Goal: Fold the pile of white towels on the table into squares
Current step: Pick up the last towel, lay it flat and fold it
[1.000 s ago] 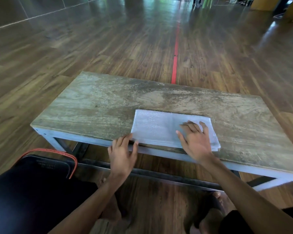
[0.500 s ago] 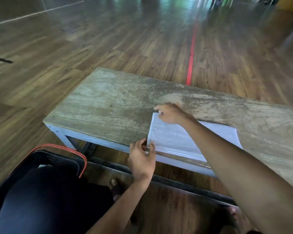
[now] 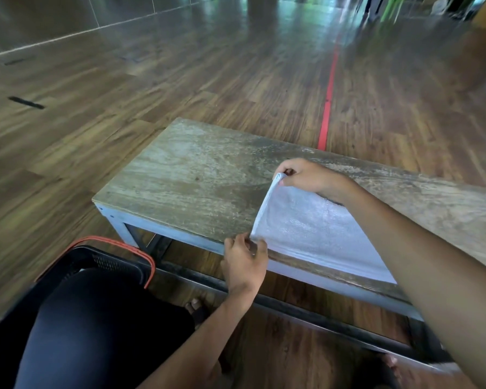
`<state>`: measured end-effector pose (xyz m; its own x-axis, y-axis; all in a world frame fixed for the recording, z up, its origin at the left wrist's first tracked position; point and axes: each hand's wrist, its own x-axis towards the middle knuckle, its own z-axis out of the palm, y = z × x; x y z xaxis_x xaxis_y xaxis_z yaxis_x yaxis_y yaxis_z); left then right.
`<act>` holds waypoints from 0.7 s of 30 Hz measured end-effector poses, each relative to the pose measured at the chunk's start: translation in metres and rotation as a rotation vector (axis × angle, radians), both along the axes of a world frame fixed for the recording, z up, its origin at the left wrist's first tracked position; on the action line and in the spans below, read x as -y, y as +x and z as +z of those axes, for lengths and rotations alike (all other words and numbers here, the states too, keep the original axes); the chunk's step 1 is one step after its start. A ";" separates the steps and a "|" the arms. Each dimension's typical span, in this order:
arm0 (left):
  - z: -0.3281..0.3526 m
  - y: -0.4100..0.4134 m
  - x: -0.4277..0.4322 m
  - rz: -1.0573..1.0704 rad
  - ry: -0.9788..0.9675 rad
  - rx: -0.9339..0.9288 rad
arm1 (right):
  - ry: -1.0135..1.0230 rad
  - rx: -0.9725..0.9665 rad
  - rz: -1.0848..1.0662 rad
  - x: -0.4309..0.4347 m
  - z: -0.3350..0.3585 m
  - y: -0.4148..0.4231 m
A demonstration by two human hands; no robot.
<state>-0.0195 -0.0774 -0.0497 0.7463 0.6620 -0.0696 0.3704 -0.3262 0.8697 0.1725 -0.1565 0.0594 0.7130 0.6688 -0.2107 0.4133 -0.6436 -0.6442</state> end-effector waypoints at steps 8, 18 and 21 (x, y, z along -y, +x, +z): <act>-0.006 0.012 -0.001 0.077 -0.267 0.051 | 0.014 -0.037 -0.004 0.013 0.006 -0.002; 0.046 0.001 -0.022 0.050 -0.281 0.324 | 0.191 -0.006 -0.123 0.009 0.015 -0.001; 0.065 0.001 -0.029 0.082 -0.158 0.490 | 0.265 -0.009 -0.155 0.006 0.024 0.000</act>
<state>-0.0185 -0.0486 0.0156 0.6625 0.7293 0.1707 -0.0733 -0.1637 0.9838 0.1728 -0.1628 0.0837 0.8094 0.5850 -0.0507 0.3167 -0.5076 -0.8013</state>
